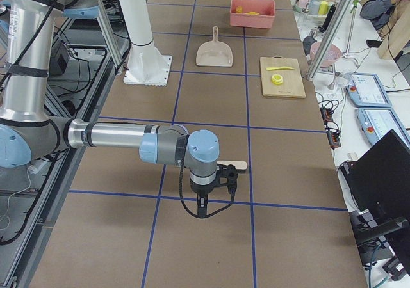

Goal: Sweep and dump trash into bin

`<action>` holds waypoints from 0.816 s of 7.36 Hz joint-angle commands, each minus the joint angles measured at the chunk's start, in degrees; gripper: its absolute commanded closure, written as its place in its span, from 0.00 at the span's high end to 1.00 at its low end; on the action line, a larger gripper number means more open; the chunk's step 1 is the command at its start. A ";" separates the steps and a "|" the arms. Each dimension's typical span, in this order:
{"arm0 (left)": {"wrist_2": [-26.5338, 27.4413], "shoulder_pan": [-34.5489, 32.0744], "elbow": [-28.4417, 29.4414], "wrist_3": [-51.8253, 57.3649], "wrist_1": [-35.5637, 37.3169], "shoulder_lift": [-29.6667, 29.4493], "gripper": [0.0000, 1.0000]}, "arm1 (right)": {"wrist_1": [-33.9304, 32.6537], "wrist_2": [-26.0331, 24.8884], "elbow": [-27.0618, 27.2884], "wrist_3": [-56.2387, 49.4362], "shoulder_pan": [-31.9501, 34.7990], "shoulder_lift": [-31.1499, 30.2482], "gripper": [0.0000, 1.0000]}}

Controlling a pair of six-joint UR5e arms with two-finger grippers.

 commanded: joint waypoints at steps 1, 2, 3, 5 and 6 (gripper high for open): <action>0.18 0.00 -0.06 -0.10 0.10 -0.01 0.98 | 0.06 0.00 -0.04 -0.01 0.00 -0.06 1.00; 0.18 0.00 -0.06 -0.54 0.01 0.08 0.98 | -0.03 0.00 -0.04 -0.01 0.00 0.03 1.00; 0.18 0.00 -0.06 -1.50 0.01 0.00 0.98 | 0.06 0.00 -0.04 -0.01 0.00 0.03 1.00; 0.18 0.00 -0.06 -1.51 0.01 0.08 0.98 | -0.03 0.00 0.05 -0.01 0.00 0.03 1.00; 0.27 0.00 -0.06 -1.42 0.10 0.00 0.98 | -0.03 0.00 0.05 -0.01 0.00 -0.06 1.00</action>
